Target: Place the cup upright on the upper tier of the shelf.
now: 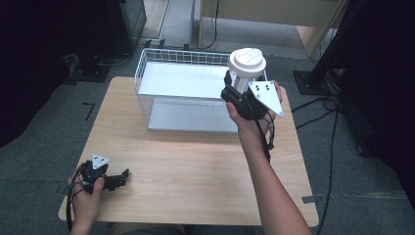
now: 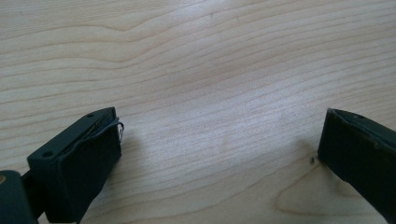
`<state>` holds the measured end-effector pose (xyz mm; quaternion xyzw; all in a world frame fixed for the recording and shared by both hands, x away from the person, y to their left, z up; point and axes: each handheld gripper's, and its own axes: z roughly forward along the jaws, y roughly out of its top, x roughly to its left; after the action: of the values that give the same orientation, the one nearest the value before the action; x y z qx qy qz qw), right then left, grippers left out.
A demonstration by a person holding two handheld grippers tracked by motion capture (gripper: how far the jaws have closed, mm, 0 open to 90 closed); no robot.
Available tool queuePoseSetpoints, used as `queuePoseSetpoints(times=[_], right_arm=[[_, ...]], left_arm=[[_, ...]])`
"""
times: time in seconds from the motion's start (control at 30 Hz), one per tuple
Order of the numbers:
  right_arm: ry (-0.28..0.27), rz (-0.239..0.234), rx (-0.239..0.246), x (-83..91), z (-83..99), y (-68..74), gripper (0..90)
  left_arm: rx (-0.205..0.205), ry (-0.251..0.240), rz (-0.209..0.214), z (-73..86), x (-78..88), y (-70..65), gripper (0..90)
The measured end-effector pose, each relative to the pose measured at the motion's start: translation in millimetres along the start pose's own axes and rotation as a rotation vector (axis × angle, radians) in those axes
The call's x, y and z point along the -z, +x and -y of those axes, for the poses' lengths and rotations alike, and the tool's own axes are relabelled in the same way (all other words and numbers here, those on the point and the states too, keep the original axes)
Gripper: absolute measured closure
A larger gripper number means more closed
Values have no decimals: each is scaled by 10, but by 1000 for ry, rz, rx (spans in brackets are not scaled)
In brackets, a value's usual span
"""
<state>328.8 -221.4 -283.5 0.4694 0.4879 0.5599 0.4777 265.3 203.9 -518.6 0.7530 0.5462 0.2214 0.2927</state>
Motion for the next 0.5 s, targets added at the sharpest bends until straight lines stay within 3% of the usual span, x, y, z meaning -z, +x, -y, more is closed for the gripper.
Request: queuePoseSetpoints(times=[0.5], right_arm=[[20, 43, 7, -453, -56, -61, 163]], left_arm=[[3, -3, 1, 1, -1, 0, 0]])
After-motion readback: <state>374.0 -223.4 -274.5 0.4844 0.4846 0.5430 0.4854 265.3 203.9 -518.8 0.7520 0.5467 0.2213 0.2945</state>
